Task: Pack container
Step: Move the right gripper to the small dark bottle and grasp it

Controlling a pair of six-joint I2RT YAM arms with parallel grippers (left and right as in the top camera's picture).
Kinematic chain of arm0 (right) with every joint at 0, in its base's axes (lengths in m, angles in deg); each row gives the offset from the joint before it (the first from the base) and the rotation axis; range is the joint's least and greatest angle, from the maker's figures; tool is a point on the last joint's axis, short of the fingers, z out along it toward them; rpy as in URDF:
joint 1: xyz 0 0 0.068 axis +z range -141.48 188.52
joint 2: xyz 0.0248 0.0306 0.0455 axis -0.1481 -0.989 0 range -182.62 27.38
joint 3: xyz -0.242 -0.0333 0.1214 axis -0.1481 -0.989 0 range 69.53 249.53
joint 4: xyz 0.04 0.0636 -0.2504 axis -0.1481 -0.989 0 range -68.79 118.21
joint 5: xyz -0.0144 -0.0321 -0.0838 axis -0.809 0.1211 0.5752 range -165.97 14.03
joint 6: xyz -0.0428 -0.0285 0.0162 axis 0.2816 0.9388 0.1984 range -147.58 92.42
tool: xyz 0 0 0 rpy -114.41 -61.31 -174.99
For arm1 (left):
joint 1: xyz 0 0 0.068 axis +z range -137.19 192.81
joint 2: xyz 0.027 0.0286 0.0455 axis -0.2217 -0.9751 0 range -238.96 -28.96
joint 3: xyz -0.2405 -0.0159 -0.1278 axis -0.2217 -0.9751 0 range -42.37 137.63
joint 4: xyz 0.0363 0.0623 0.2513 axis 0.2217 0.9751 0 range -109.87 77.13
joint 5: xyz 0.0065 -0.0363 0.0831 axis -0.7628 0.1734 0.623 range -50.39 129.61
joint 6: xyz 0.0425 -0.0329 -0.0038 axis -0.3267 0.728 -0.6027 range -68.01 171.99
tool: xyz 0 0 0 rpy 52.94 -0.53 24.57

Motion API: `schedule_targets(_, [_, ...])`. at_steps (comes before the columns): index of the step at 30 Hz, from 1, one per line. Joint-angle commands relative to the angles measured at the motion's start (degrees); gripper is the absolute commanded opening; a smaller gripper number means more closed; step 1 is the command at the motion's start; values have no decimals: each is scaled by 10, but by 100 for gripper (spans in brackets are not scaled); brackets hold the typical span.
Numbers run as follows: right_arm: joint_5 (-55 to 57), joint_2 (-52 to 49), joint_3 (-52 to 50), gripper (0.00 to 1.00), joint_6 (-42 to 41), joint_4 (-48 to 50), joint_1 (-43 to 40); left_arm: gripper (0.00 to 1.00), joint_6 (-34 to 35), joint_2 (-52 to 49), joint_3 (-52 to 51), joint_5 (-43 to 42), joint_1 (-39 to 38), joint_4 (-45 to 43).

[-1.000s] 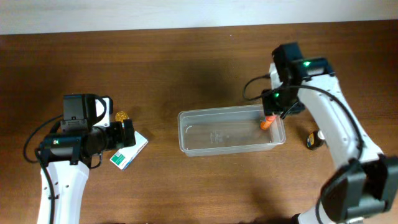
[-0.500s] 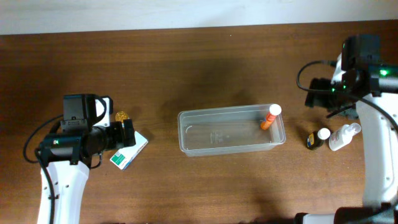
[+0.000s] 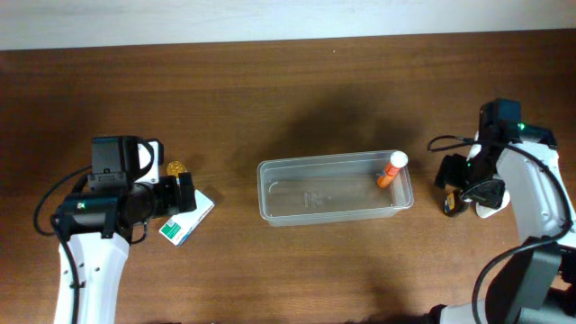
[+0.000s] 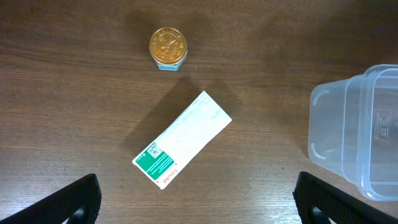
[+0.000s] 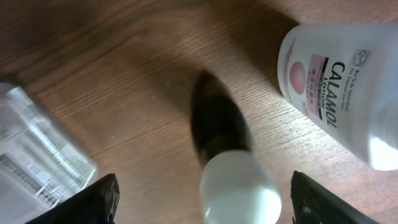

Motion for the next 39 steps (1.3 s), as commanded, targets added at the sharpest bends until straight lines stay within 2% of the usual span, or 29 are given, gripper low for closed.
schedule_targets(1, [1,-8,-7,80,3,7,-11,100,-7,0,10,-7,-1,0])
schedule_targets(4, [1,-13,-7,76,4,10,-11,100,-7,0,10,-7,-1,0])
schedule_targets(10, [3,-23,-7,46,6,24,-11,100,-7,0,10,-7,-1,1])
schedule_targets(14, [3,-28,-7,41,6,30,-11,99,-7,0,10,-6,-1,1])
schedule_targets(23, [-2,-29,-1,20,5,24,-10,100,-7,0,10,-7,-1,1])
schedule_targets(27, [-14,-24,29,15,6,-6,-9,99,-7,0,10,-6,-1,1])
schedule_targets(34, [-58,23,120,13,38,-111,-5,99,-7,0,10,-6,-1,1])
schedule_targets(39, [-87,89,155,14,73,-177,41,99,-7,0,10,-6,-1,1])
